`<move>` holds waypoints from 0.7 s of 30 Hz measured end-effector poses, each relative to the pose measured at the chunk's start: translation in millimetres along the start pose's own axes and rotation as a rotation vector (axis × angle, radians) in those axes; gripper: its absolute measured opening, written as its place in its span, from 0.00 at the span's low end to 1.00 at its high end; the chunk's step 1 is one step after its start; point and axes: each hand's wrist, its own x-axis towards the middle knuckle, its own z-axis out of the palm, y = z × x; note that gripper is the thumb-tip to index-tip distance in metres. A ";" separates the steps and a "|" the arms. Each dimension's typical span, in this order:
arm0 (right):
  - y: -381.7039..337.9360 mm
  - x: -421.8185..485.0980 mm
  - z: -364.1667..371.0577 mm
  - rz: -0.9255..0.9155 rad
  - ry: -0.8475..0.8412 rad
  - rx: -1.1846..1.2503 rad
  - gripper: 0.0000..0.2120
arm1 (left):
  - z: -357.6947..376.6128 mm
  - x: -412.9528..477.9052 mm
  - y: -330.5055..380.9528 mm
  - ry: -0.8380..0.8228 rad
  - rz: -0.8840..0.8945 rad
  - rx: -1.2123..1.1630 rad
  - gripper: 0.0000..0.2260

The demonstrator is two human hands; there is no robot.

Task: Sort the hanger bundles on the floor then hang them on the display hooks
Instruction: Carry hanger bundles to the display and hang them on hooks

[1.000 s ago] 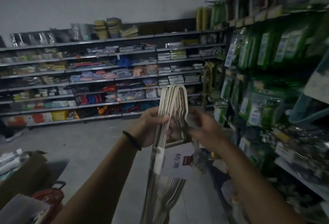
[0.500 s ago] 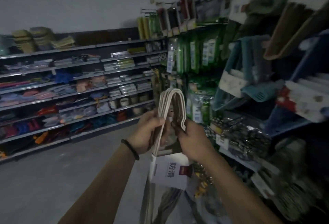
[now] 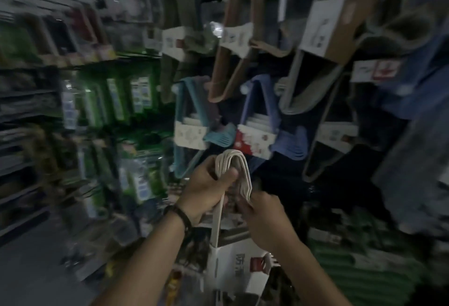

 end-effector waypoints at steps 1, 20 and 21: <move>3.7 -4.9 -5.7 0.031 0.017 -0.010 0.16 | 9.5 5.3 -0.3 -0.019 0.021 0.034 0.16; 39.1 -29.3 -143.3 0.066 0.506 -0.242 0.22 | 160.6 42.0 86.2 -0.315 0.083 -0.136 0.25; 40.0 -26.9 -153.3 0.070 0.479 -0.248 0.23 | 164.7 44.0 91.7 -0.321 0.032 -0.184 0.21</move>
